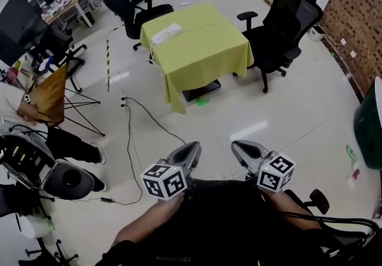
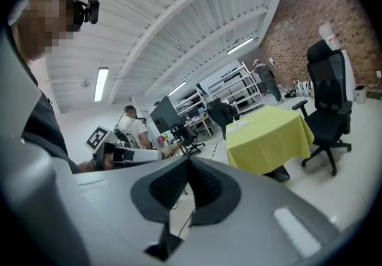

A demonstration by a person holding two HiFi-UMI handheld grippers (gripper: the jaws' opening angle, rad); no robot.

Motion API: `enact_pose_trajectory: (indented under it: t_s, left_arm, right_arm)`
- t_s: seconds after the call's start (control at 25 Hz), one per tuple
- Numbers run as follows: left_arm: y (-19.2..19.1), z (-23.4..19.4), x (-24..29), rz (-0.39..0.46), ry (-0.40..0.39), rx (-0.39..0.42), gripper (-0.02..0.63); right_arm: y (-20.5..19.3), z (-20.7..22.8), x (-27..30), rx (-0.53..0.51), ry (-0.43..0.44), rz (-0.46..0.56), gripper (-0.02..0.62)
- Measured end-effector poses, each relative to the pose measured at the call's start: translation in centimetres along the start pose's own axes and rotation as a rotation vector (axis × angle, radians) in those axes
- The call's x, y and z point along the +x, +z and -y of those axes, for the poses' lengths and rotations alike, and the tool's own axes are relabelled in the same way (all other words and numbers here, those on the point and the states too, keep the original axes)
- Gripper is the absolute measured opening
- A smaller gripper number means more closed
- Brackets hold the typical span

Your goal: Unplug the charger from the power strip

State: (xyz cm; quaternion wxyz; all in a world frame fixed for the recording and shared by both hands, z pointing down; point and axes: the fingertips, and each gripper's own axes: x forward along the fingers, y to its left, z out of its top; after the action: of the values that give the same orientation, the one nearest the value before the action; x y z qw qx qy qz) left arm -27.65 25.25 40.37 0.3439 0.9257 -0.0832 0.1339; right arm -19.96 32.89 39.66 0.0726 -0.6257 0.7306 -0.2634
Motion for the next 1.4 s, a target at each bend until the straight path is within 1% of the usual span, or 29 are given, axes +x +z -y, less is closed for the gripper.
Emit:
enact_pose_trajectory:
  t_s: [0.08, 0.24, 0.32, 0.4, 0.48, 0.6, 0.76, 0.88, 1.0, 1.12, 1.24, 1.32, 1.4]
  left_arm:
    - [-0.5, 1.4, 1.4, -0.008, -0.010, 0.007, 0.005]
    - [-1.7, 2.8, 3.6, -0.016, -0.016, -0.040, 0.005]
    - [-1.9, 3.2, 4.6, -0.017, -0.016, -0.056, 0.005]
    - [-2.1, 3.7, 5.5, -0.030, -0.022, -0.049, 0.005]
    - [-2.6, 4.3, 6.7, -0.064, -0.040, -0.033, 0.005]
    - [-3.0, 4.8, 8.7, -0.111, -0.065, -0.018, 0.005]
    - [-2.8, 4.2, 11.2, -0.156, -0.079, -0.009, 0.005]
    - [-2.1, 3.0, 13.6, -0.183, -0.091, -0.014, 0.005]
    - [-0.6, 1.7, 16.8, -0.207, -0.107, -0.006, 0.005]
    - [2.4, 0.4, 19.6, -0.189, -0.112, 0.020, 0.005]
    - [6.5, -2.0, 22.5, -0.139, -0.105, -0.018, 0.005]
    - [9.5, -3.8, 24.6, -0.103, -0.093, -0.049, 0.005]
    - [12.2, -5.5, 26.3, -0.077, -0.084, -0.056, 0.005]
  right_arm:
    - [-0.2, 0.8, -1.1, 0.001, 0.012, -0.007, 0.002]
    - [-0.3, 2.7, -3.1, 0.011, 0.020, -0.014, 0.002]
    - [0.1, 4.0, -3.9, 0.025, 0.003, -0.001, 0.002]
    - [0.3, 4.9, -4.6, 0.030, -0.014, 0.013, 0.002]
    - [0.3, 5.6, -5.1, 0.037, -0.027, 0.021, 0.002]
    - [0.1, 7.2, -5.7, 0.076, -0.057, 0.030, 0.002]
    - [0.3, 9.9, -5.8, 0.118, -0.109, 0.047, 0.002]
    - [0.7, 11.8, -4.6, 0.119, -0.132, 0.028, 0.002]
    - [1.9, 14.6, -3.0, 0.125, -0.163, 0.007, 0.002]
    - [3.8, 17.3, -0.6, 0.122, -0.181, -0.032, 0.002]
    - [7.7, 20.0, 3.2, 0.077, -0.168, -0.063, 0.003]
    - [11.0, 21.5, 5.8, 0.020, -0.149, -0.078, 0.003]
    - [13.9, 22.6, 8.2, -0.034, -0.135, -0.083, 0.003]
